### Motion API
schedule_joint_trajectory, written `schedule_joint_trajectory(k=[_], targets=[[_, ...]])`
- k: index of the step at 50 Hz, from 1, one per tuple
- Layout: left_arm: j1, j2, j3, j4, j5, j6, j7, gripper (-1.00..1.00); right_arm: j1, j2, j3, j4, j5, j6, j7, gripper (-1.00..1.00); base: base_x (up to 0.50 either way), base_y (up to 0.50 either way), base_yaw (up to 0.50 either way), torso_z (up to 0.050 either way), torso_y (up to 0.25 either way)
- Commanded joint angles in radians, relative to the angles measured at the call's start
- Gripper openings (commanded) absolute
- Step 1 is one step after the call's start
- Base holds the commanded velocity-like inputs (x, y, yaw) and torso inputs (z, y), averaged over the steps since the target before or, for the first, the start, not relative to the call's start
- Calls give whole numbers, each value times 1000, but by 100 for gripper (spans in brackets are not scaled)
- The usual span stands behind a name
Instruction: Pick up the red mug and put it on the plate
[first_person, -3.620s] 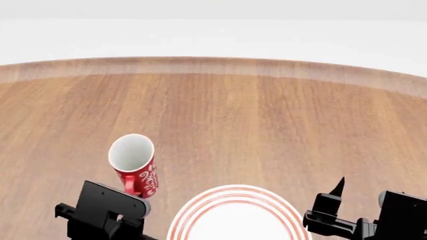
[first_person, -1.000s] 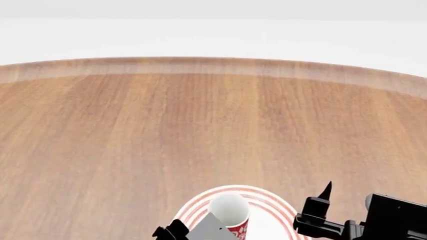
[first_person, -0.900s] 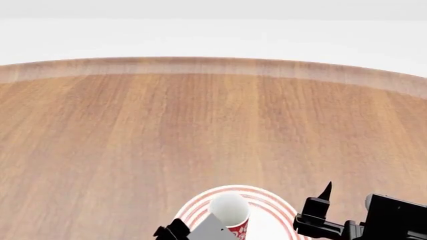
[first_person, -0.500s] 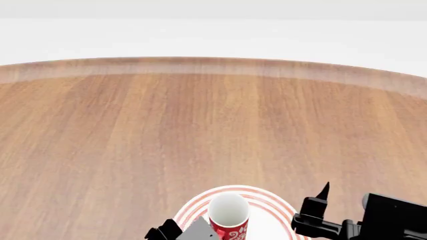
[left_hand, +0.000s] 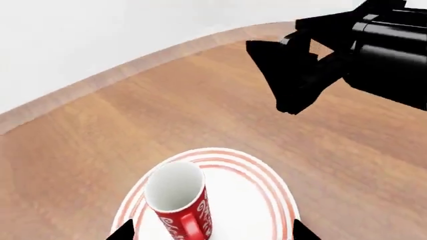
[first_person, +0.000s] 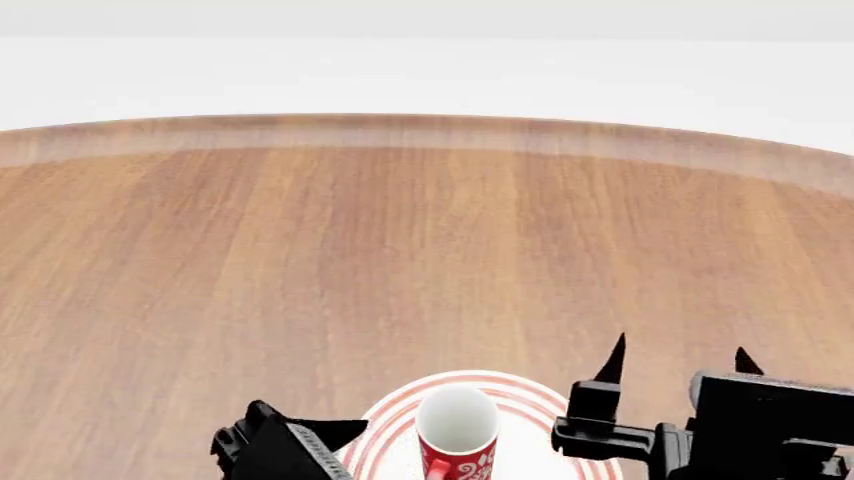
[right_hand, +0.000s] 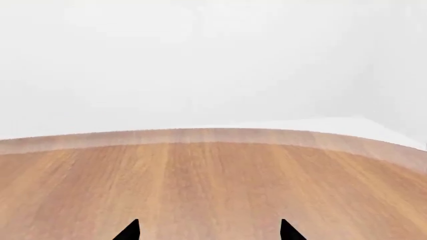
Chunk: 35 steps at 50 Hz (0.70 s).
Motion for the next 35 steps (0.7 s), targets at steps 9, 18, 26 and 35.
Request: schedule_joint_trajectory(k=[9, 18, 26, 35], targets=[[159, -60, -143, 62, 278, 315, -278, 100, -48, 55, -213, -175, -237, -142, -2, 100, 0, 0, 0, 0, 0], [179, -60, -168, 60, 323, 352, -331, 100, -50, 66, -237, -200, -278, -164, 12, 100, 0, 0, 0, 0, 0], [190, -62, -196, 35, 326, 392, -340, 100, -44, 67, -236, -191, -271, -166, 10, 100, 0, 0, 0, 0, 0], [191, -63, -207, 19, 324, 402, -337, 100, -45, 68, -239, -189, -270, -170, 13, 100, 0, 0, 0, 0, 0]])
